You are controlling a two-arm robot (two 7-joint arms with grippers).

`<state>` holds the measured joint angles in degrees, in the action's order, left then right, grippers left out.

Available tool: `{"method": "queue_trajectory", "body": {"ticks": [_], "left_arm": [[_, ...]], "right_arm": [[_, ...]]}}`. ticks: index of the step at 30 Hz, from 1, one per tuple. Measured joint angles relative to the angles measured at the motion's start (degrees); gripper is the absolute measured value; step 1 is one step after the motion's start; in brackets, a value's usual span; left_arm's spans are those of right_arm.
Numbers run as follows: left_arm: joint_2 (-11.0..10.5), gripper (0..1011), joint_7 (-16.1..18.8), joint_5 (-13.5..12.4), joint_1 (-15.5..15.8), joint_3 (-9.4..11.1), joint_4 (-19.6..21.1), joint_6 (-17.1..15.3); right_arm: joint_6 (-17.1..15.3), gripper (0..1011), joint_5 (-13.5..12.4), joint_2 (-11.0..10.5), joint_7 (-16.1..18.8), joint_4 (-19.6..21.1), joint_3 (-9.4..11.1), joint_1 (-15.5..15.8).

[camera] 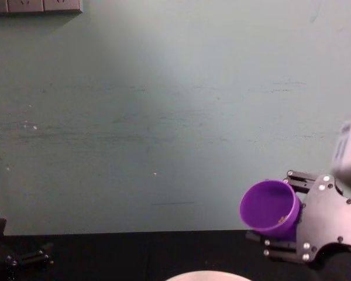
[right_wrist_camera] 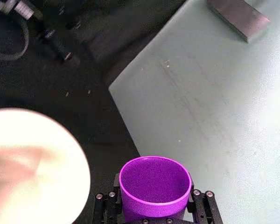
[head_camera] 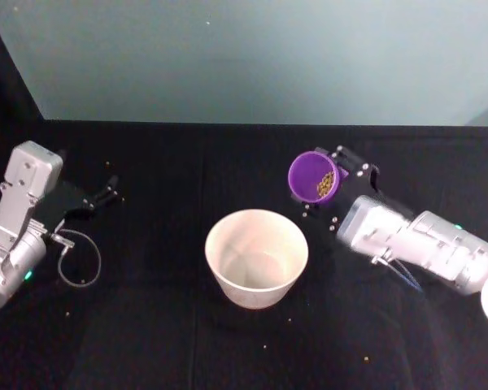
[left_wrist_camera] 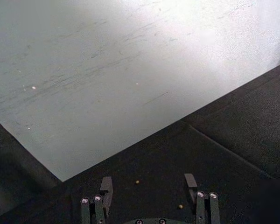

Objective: Pick up the cup and pour the mung beans from the cup into the bowl.

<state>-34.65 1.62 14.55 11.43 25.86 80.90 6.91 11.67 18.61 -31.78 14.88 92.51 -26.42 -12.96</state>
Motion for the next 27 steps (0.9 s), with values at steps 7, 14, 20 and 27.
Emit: {"method": "queue_trajectory", "body": {"ticks": [7, 14, 20, 27], "left_arm": [[0.0, 1000, 0.0, 0.0, 0.0, 0.0, 0.0, 0.0], [0.0, 1000, 0.0, 0.0, 0.0, 0.0, 0.0, 0.0], [0.0, 1000, 0.0, 0.0, 0.0, 0.0, 0.0, 0.0], [0.0, 1000, 0.0, 0.0, 0.0, 0.0, 0.0, 0.0]], "right_arm": [[-0.5, 750, 13.4, -1.6, -3.4, 1.5, -2.7, -0.2], [-1.2, 749, 24.4, -2.9, -7.0, 2.7, -4.8, -0.2], [-2.8, 750, 32.7, -3.5, -9.8, 3.2, -6.6, -0.7], [-3.9, 750, 37.6, -3.6, -11.4, 2.7, -8.6, -1.6]]}}
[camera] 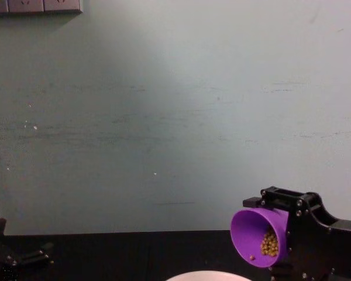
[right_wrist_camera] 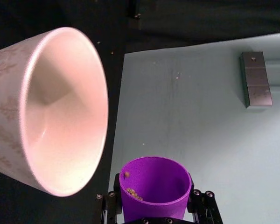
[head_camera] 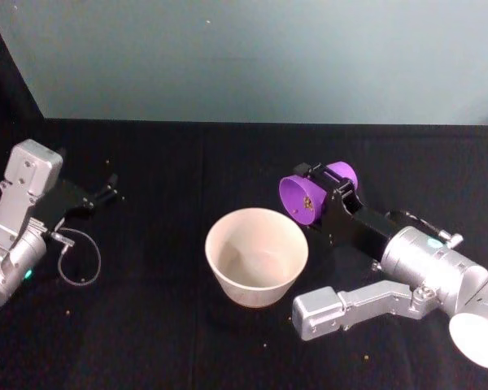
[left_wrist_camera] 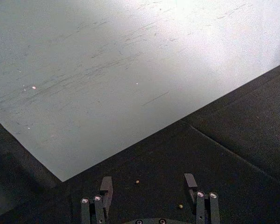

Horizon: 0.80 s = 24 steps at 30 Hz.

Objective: Pick up the cup and pour the mung beans from the cup into the bowl.

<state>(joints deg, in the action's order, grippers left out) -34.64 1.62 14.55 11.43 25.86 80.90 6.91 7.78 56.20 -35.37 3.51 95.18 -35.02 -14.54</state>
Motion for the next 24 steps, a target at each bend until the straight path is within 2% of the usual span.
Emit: {"method": "queue_trajectory", "body": {"ticks": [1, 10, 24], "left_arm": [[0.0, 1000, 0.0, 0.0, 0.0, 0.0, 0.0, 0.0], [0.0, 1000, 0.0, 0.0, 0.0, 0.0, 0.0, 0.0], [0.0, 1000, 0.0, 0.0, 0.0, 0.0, 0.0, 0.0]], "right_arm": [[-0.3, 750, 1.3, 0.0, -0.4, -0.2, -0.5, -0.2], [-2.6, 750, 7.1, -0.4, -2.2, -0.9, -3.4, -1.4], [-5.8, 749, 14.5, -1.1, -4.5, -1.5, -7.2, -3.0]]}}
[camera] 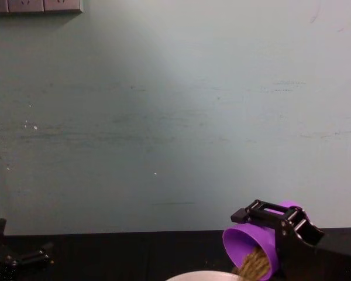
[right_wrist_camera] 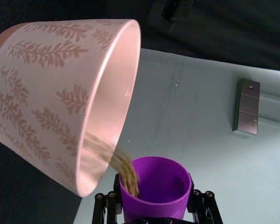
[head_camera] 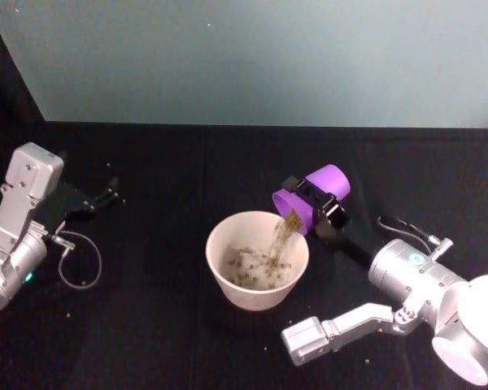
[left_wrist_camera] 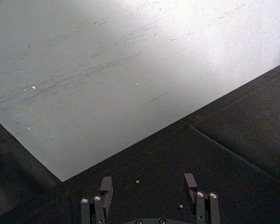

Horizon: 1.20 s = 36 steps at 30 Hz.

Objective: Pick up the cup and pour the mung beans from the cup into the bowl.

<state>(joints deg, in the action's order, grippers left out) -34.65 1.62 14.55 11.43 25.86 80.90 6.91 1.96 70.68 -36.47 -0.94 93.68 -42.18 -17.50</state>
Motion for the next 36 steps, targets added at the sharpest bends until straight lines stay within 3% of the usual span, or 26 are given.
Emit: {"method": "queue_trajectory", "body": {"ticks": [9, 16, 29, 33, 36], "left_arm": [[0.0, 1000, 0.0, 0.0, 0.0, 0.0, 0.0, 0.0], [0.0, 1000, 0.0, 0.0, 0.0, 0.0, 0.0, 0.0], [0.0, 1000, 0.0, 0.0, 0.0, 0.0, 0.0, 0.0], [0.0, 1000, 0.0, 0.0, 0.0, 0.0, 0.0, 0.0], [0.0, 1000, 0.0, 0.0, 0.0, 0.0, 0.0, 0.0]], "right_arm": [[-1.7, 750, 3.1, -0.4, -0.9, -0.3, -1.7, -0.7], [-3.8, 749, 7.5, -1.0, -2.5, -0.7, -3.6, -1.6], [-6.0, 749, 13.4, -2.3, -4.6, -1.2, -6.6, -3.2], [-6.1, 749, 13.2, -2.5, -5.4, -1.3, -6.7, -3.4], [-5.8, 749, 11.7, -2.9, -6.5, -1.4, -6.1, -3.2]]}}
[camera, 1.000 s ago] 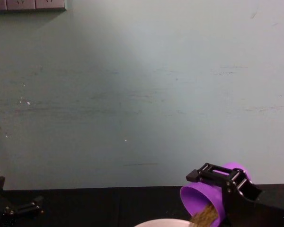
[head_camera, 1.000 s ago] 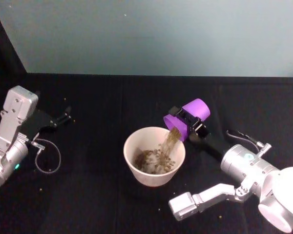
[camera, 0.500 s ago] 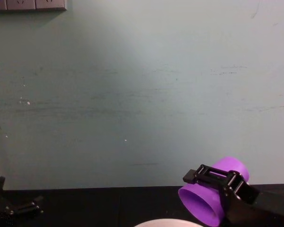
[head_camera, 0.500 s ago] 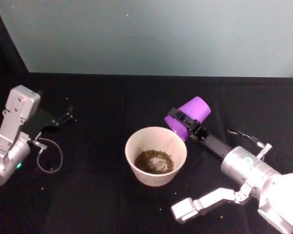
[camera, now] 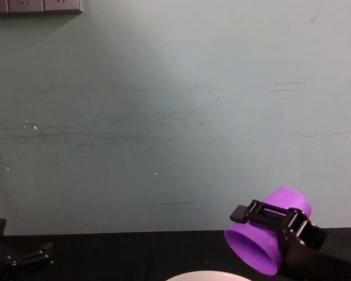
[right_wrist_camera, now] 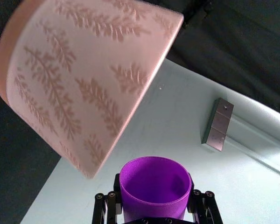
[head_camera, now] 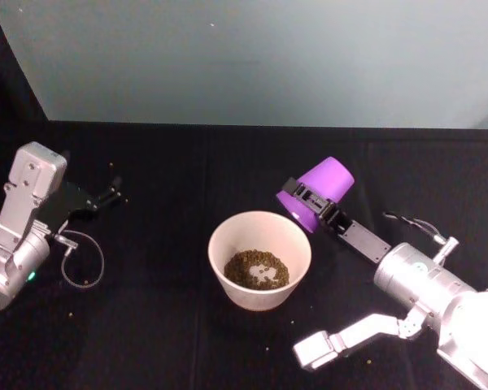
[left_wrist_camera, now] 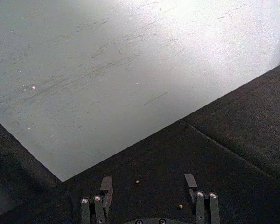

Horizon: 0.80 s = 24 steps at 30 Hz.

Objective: Pick up the cup and pour the mung beans from the cup into the bowl.

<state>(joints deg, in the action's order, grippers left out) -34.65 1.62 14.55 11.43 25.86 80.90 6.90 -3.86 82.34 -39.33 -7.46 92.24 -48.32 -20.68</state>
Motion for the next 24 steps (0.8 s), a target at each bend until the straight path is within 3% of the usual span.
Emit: {"method": "queue_trajectory", "body": {"ticks": [5, 8, 9, 14, 15, 16, 18, 20, 21, 24], "left_arm": [[0.0, 1000, 0.0, 0.0, 0.0, 0.0, 0.0, 0.0], [0.0, 1000, 0.0, 0.0, 0.0, 0.0, 0.0, 0.0], [0.0, 1000, 0.0, 0.0, 0.0, 0.0, 0.0, 0.0], [0.0, 1000, 0.0, 0.0, 0.0, 0.0, 0.0, 0.0], [0.0, 1000, 0.0, 0.0, 0.0, 0.0, 0.0, 0.0], [0.0, 1000, 0.0, 0.0, 0.0, 0.0, 0.0, 0.0], [0.0, 1000, 0.0, 0.0, 0.0, 0.0, 0.0, 0.0], [0.0, 1000, 0.0, 0.0, 0.0, 0.0, 0.0, 0.0], [0.0, 1000, 0.0, 0.0, 0.0, 0.0, 0.0, 0.0], [0.0, 1000, 0.0, 0.0, 0.0, 0.0, 0.0, 0.0]], "right_arm": [[0.6, 750, -1.4, -0.5, -1.0, 0.1, 0.8, 0.2], [2.0, 750, -5.0, -0.7, -1.9, 0.4, 2.3, 1.0], [2.0, 749, -5.0, -0.7, -1.9, 0.4, 2.3, 1.0], [6.6, 750, -16.6, -0.7, -4.2, 0.4, 6.9, 3.4], [8.7, 750, -20.9, -0.7, -4.7, 0.3, 8.3, 4.2], [8.7, 750, -20.9, -0.7, -4.7, 0.3, 8.3, 4.2], [13.7, 750, -31.5, -0.7, -5.1, -0.4, 11.7, 6.0], [16.0, 749, -36.5, -0.5, -5.2, -0.8, 13.2, 6.8], [18.6, 750, -42.2, -0.1, -5.2, -1.7, 15.0, 7.7], [22.1, 749, -50.4, 0.7, -4.8, -3.1, 17.1, 8.9]]}}
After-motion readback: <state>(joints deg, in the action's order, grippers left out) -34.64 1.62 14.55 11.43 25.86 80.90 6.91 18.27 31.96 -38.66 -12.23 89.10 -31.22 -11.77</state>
